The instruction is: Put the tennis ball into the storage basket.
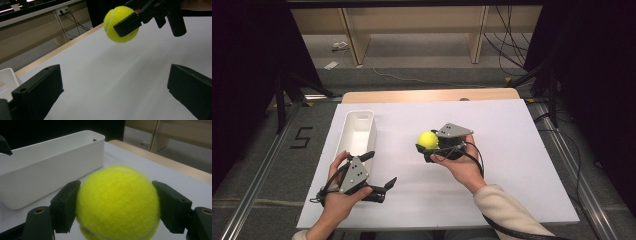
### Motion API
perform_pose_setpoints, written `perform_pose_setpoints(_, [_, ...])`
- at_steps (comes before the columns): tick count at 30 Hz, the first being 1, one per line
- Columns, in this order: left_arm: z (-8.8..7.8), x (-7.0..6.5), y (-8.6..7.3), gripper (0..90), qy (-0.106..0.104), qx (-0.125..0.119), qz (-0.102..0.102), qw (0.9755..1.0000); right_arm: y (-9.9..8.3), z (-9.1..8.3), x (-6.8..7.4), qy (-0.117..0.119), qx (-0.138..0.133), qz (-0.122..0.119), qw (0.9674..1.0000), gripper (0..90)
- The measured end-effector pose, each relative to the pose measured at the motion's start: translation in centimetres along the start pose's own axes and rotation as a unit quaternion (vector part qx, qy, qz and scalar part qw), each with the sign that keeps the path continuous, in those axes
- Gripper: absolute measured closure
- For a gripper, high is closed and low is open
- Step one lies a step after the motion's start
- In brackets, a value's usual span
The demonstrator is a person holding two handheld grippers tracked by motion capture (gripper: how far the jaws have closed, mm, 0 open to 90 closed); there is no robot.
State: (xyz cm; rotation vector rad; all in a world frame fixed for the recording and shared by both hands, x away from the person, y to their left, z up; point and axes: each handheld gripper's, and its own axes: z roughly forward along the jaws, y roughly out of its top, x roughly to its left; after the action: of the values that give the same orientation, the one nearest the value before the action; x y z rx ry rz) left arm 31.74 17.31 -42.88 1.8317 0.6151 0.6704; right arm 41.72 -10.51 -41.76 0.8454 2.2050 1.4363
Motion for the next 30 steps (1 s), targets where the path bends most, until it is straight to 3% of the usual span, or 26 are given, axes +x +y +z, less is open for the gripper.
perform_pose_setpoints(30, [0.0, -0.1, 0.0, 0.0, -0.003, 0.000, 0.001, 1.0000, 0.5, 1.3, 1.2, 0.014, 0.000, -0.001, 0.9999, 26.7])
